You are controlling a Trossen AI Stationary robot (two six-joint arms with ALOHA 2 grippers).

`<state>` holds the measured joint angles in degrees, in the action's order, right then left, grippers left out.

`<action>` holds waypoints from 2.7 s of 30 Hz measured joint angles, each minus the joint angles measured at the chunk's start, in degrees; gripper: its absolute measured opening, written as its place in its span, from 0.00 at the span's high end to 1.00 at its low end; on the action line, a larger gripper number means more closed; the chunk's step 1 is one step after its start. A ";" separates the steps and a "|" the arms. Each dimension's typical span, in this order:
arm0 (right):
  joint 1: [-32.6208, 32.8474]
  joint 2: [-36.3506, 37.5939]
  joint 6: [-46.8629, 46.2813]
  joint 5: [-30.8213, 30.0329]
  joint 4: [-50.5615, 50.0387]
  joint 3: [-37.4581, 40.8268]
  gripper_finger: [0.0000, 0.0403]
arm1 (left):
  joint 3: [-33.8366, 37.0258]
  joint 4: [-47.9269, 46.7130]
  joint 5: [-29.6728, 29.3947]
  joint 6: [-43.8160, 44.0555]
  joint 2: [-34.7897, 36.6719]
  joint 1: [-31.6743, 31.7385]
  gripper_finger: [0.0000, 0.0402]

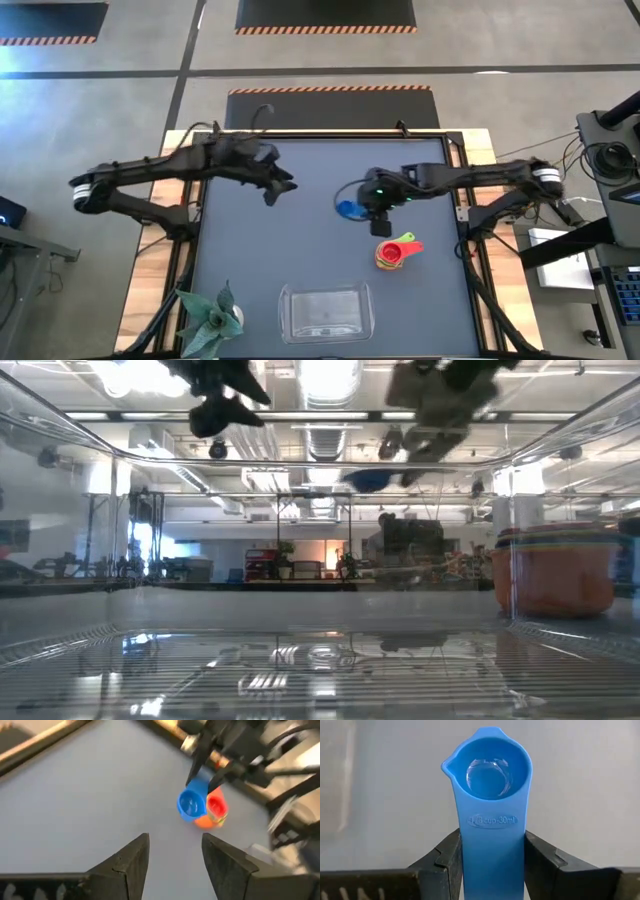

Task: Nest measuring cups in basket
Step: Stack the blue measuring cup on top of the red measuring cup, then put the stacked measuring cups into the transparent bin

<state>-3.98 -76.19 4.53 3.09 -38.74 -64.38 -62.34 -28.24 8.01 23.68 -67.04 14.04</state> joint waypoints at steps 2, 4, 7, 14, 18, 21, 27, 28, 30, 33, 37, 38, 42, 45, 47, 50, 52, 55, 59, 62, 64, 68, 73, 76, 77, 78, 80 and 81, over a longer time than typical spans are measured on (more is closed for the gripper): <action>0.85 4.34 -0.04 1.98 -0.15 3.96 0.64 | 4.69 5.04 0.02 1.59 4.19 0.00 0.59; 1.97 8.69 -0.06 4.56 -0.57 7.98 0.64 | 9.39 9.83 0.00 3.57 8.04 0.00 0.59; 4.50 14.69 -2.36 6.24 -2.28 13.52 0.64 | 15.79 16.31 0.00 7.12 13.10 0.00 0.59; 12.90 24.61 -3.17 6.34 -3.55 21.24 0.64 | 25.03 24.20 -0.02 13.90 20.06 0.00 0.59; 16.18 25.55 -1.70 5.94 -3.39 23.49 0.64 | 27.10 25.48 -0.04 15.07 21.13 0.00 0.59; 16.86 23.92 -1.94 5.91 -2.71 23.98 0.64 | 27.24 25.66 -0.04 15.46 20.79 0.00 0.59; 16.84 19.50 -1.94 5.71 -2.75 23.84 0.58 | 26.07 25.68 -0.07 15.61 18.84 0.00 0.59; 16.84 18.72 -1.94 5.71 -2.75 23.84 0.55 | 25.86 25.70 -0.09 15.57 18.54 0.00 0.59; 16.84 17.26 -1.94 5.73 -2.75 23.84 0.51 | 25.61 25.66 -0.09 15.28 18.09 0.00 0.59; 16.84 15.48 -1.94 5.71 -2.82 23.82 0.47 | 25.34 25.67 -0.04 15.11 17.94 0.00 0.59; 16.84 15.07 -2.53 5.73 -2.82 23.57 0.44 | 24.73 25.52 -0.02 14.41 18.22 0.00 0.59; 16.84 15.36 -3.01 5.73 -2.93 23.54 0.44 | 24.55 25.47 -0.02 14.35 18.37 0.00 0.59; 16.82 17.17 -3.51 5.73 -2.99 23.50 0.43 | 23.71 25.17 0.00 12.93 18.85 0.00 0.59; 16.82 17.91 -4.00 5.43 -3.00 23.50 0.43 | 23.58 25.03 0.02 12.41 18.90 0.00 0.59; 16.82 18.07 -5.31 4.24 -3.09 23.50 0.42 | 23.58 24.96 0.01 12.42 18.90 0.00 0.59; 16.80 18.04 -6.12 4.18 -3.10 23.50 0.39 | 23.58 24.71 0.02 12.45 18.92 0.00 0.59; 16.80 18.02 -6.66 4.22 -3.10 23.50 0.36 | 23.58 24.71 0.04 12.75 18.98 0.00 0.59; 16.69 18.02 -8.19 4.29 -3.22 23.50 0.32 | 23.58 24.72 0.05 12.83 19.18 0.00 0.59; 16.69 18.02 -8.61 4.31 -3.52 23.50 0.24 | 23.58 24.76 0.07 12.83 19.25 0.00 0.59; 16.69 18.02 -8.61 4.31 -3.54 23.50 0.19 | 23.58 24.76 0.07 12.85 19.25 0.00 0.59; 16.69 18.02 -8.62 4.33 -3.54 23.50 0.15 | 23.58 24.76 0.07 12.85 19.25 0.00 0.59; 16.69 18.02 -8.61 4.33 -3.60 23.50 0.10 | 23.58 24.76 0.07 12.87 19.25 0.00 0.59; 16.69 18.00 -8.61 4.22 -3.68 23.47 0.09 | 23.58 24.78 0.07 13.07 19.18 0.00 0.59; 16.69 17.99 -8.61 2.98 -3.82 23.47 0.09 | 23.58 24.78 0.07 13.07 19.18 0.00 0.59; 16.69 17.99 -8.61 2.89 -3.82 23.47 0.09 | 23.58 24.78 0.07 13.07 19.18 0.00 0.59; 16.69 17.94 -8.55 2.87 -3.82 23.47 0.09 | 23.58 24.78 0.07 13.07 19.18 0.00 0.59; 16.69 17.34 -8.46 2.84 -3.81 23.41 0.09 | 23.58 24.78 0.07 13.16 19.18 0.00 0.59; 16.70 16.90 -8.42 2.85 -3.83 23.41 0.09 | 23.58 24.78 0.08 13.37 19.18 0.00 0.59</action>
<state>12.72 -59.29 -3.89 5.93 -42.58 -40.97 -38.76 -3.46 8.09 37.05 -47.86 14.04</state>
